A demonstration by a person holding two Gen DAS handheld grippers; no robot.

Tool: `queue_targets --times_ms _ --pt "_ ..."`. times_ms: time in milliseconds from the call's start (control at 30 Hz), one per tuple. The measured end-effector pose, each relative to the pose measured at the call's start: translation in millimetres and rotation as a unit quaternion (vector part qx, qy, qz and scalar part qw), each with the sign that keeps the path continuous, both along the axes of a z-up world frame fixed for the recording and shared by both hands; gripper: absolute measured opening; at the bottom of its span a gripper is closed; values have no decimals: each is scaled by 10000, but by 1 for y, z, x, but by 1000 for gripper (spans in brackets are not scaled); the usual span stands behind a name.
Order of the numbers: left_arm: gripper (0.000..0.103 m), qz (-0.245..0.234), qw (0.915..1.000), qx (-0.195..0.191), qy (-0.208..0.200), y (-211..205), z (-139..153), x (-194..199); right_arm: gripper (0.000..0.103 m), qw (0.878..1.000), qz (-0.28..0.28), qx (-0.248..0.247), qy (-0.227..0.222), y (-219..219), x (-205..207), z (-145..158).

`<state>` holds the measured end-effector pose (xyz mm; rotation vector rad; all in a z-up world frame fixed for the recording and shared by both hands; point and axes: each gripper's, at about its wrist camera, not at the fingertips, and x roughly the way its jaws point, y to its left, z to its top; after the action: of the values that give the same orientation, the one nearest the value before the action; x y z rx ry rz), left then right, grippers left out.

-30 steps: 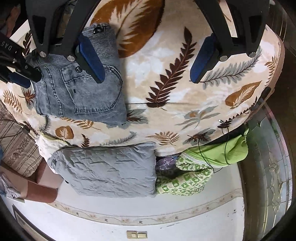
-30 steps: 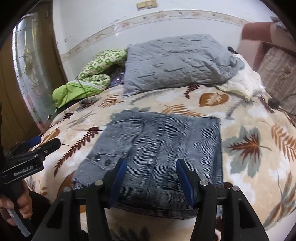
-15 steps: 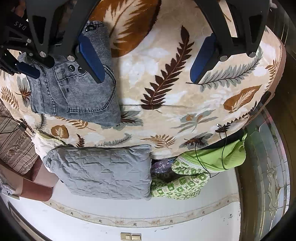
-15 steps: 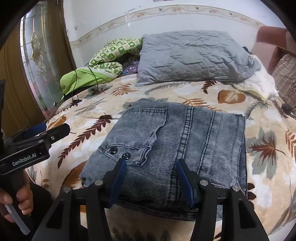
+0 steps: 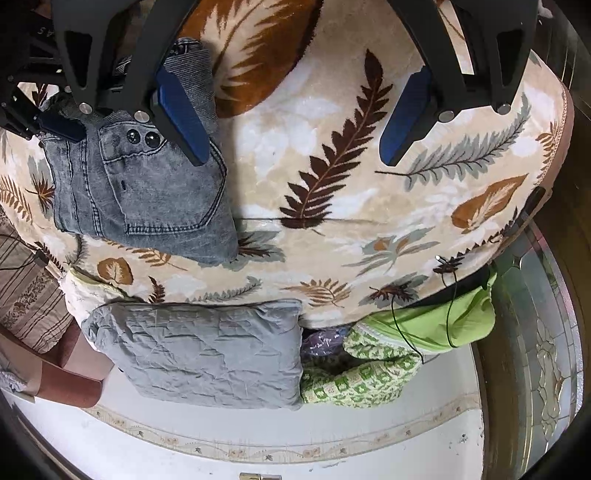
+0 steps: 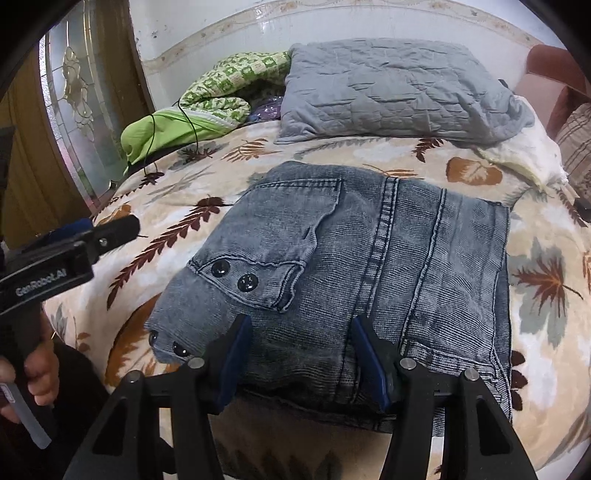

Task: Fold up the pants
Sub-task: 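Grasp the folded jeans edge with the right tool and fold it over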

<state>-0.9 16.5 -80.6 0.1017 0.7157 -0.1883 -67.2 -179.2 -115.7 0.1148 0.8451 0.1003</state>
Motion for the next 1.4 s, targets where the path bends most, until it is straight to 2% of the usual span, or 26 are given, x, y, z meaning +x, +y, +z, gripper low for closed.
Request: queue_targets --times_ms 233,367,467,600,733,867,967,1033,1133,1233,1333,1400 --pt "93 -212 9995 -84 219 -4 -8 3 60 9989 -173 431 -120 -29 -6 14" --pt "93 -469 9979 -185 410 -11 -11 6 61 9956 -608 634 -324 -66 -14 26" --pt "93 -694 9949 -372 624 -14 -10 12 66 9917 -965 750 -400 -99 -22 32" --pt "93 -1128 9859 -610 1074 -23 -10 28 66 9844 -1166 1320 -37 -142 -18 27" --pt "93 -1522 9812 -538 1056 -38 -9 42 66 9814 -1041 1550 451 -166 -3 20" --pt "93 -2153 9655 -806 1222 -51 -17 51 66 9741 -922 1897 819 -186 13 4" --pt "93 -2343 9582 -967 1327 -54 -21 53 66 9679 -1009 2084 975 -194 23 -11" --pt "93 -2300 9603 -987 1230 -52 -19 53 66 9633 -1156 2208 996 -199 24 -16" --pt "93 -2007 9695 -889 1087 -46 -19 55 66 9589 -1285 2417 752 -203 20 -11" --pt "93 -1653 9793 -641 981 -44 -22 56 66 9677 -1398 2076 297 -195 14 6" --pt "93 -1460 9856 -315 787 -47 -22 54 66 9799 -1080 1677 -31 -169 20 22" --pt "93 -1289 9888 -294 692 -47 -20 58 66 9838 -895 1536 -214 -149 30 28"
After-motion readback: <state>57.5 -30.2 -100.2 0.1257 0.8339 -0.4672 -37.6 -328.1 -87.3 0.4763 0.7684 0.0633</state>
